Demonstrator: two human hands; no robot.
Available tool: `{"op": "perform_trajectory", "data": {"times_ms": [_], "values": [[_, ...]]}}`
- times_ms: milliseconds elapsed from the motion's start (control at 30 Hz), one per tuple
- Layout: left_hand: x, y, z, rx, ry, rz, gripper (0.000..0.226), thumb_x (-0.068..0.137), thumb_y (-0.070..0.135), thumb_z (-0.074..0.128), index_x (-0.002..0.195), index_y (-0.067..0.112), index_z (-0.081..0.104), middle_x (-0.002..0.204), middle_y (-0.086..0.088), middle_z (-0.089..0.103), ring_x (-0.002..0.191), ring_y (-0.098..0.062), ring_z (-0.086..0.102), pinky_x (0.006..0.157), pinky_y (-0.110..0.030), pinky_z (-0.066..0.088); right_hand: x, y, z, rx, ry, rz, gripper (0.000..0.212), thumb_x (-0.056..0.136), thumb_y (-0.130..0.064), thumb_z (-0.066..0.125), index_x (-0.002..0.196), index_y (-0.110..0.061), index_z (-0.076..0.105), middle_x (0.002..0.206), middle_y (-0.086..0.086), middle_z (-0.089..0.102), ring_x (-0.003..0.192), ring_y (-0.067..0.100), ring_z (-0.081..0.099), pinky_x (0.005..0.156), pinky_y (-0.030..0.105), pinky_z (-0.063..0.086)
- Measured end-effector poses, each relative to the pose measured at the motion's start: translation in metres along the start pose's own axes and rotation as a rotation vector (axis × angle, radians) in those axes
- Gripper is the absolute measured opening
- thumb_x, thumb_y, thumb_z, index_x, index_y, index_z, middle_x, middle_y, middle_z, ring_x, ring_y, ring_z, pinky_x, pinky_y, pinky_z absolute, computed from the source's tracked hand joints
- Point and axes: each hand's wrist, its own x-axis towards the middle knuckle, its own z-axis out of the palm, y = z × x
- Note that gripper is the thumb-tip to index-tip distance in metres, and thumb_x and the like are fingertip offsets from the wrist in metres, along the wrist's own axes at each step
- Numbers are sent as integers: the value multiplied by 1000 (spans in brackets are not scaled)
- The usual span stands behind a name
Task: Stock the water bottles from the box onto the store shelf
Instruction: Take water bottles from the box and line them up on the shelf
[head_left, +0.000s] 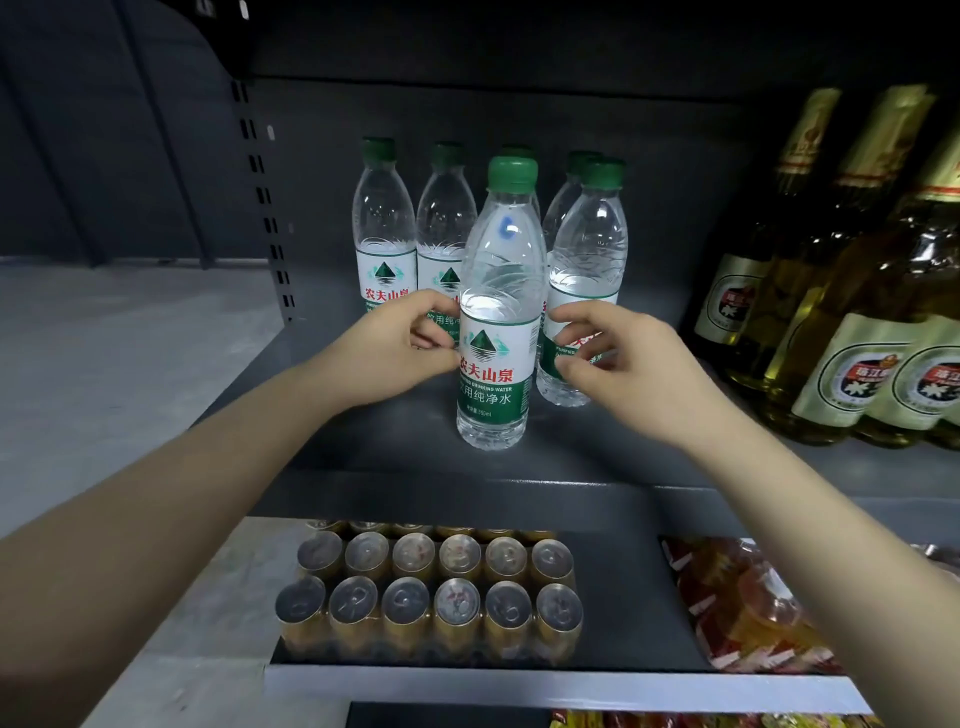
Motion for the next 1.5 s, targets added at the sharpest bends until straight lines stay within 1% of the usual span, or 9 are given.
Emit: {"op": "perform_trajectory", "data": {"times_ms": [233,367,467,567,733,867,1067,1233,1500], "values": [[8,-4,3,13,-55,70,39,83,-1,61,88,36,48,86,5,63,81,-10,61,79,-11,47,-10,-5,8,-29,-33,-18,43,82,-7,60,122,-21,56,95,-12,59,87,16,61,81,30,51],[8,-4,3,-42,-66,102,41,84,-10,52,90,30,51,100,-13,64,88,-18,59,83,-20,49,-12,-9,9,-44,-63,-57,38,82,-3,57,108,-30,57,87,-29,54,88,17,61,80,32,51],[6,-6,3,-79,-68,127,42,82,-17,46,90,24,51,102,-26,56,90,-25,51,84,-30,42,-10,-10,10,-95,-97,-72,42,81,-6,55,119,-25,57,100,-9,63,89,15,60,81,37,52],[3,-11,2,-92,-40,133,42,82,-18,45,87,23,49,91,-12,58,88,-20,56,79,-19,44,-5,-10,12,-115,-110,-63,45,80,-6,54,123,-23,55,103,-4,63,89,14,59,83,39,52],[-6,-14,-4,-93,-18,118,42,81,-19,45,88,21,50,82,5,55,75,1,58,68,-7,45,1,-15,14,-114,-158,-66,45,78,-1,52,119,-20,57,88,-22,55,83,15,58,80,32,51],[-11,-15,-8,-86,0,104,42,83,-13,49,91,28,49,98,-2,60,84,-6,59,79,-12,48,7,-16,14,-116,-153,-50,43,78,0,50,114,-20,61,92,-9,61,84,16,61,78,28,49],[-12,-14,-4,-9,29,61,38,79,6,68,90,35,46,94,3,61,85,-9,58,82,-17,46,6,-11,9,-148,-152,-24,42,82,-2,54,120,-19,57,99,-3,60,85,16,57,82,28,48],[-16,-11,7,170,35,-15,46,72,21,78,104,20,46,96,-2,60,88,-16,59,87,-30,50,-2,4,1,-224,-169,30,31,82,-5,57,111,-14,63,91,-3,61,84,21,59,78,22,45],[-17,-11,24,379,98,-87,55,68,39,79,104,14,46,87,2,62,85,-17,61,85,-45,51,-14,24,-14,-367,-232,85,27,80,-5,59,106,-12,65,87,3,65,82,21,61,81,29,49]]}}
